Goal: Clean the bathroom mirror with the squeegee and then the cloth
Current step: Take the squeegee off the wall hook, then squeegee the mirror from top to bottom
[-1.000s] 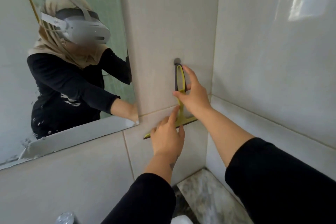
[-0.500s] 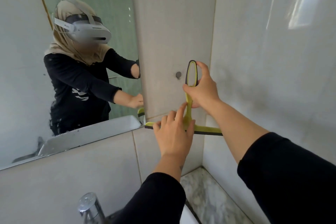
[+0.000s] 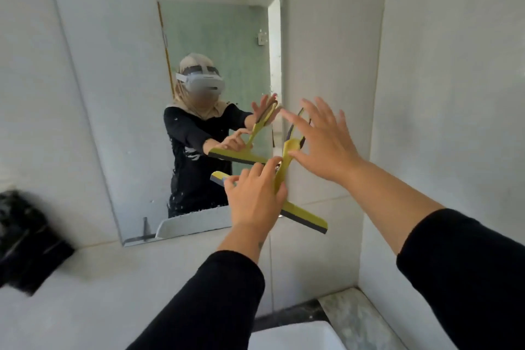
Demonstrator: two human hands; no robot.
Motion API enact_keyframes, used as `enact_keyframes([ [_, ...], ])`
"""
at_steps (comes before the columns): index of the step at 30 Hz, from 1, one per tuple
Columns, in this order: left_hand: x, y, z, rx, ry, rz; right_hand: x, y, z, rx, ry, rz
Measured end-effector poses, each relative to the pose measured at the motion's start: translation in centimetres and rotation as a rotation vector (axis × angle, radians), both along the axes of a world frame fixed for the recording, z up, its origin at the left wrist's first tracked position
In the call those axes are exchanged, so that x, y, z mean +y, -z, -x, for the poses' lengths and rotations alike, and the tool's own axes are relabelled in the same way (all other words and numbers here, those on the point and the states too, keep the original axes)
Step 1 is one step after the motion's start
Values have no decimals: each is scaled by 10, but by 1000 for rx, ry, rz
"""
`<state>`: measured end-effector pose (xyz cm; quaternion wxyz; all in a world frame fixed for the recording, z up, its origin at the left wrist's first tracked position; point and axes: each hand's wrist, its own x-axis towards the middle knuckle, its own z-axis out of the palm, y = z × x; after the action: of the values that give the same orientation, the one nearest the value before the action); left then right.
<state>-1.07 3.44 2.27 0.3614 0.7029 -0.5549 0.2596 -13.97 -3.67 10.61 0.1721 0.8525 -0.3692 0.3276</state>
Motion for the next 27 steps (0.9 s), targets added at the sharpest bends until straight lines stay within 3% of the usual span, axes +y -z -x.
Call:
enact_keyframes([
  [2, 15, -16, -20, -51, -49, 26, 13, -16, -8, 262, -86, 176],
  [4, 29, -28, -40, -97, -96, 63, 23, -29, -24, 371, -135, 267],
  [13, 89, -86, -123, -183, -188, 94, 53, -94, -116, 351, -291, 433],
  [17, 105, -115, -162, -241, -256, 233, 61, -136, -143, 250, -259, 537],
  [21, 114, -134, -196, -148, -285, 372, 65, -182, -163, 78, -199, 557],
  [27, 102, -150, -225, -31, -270, 333, 71, -234, -204, -116, -213, 511],
])
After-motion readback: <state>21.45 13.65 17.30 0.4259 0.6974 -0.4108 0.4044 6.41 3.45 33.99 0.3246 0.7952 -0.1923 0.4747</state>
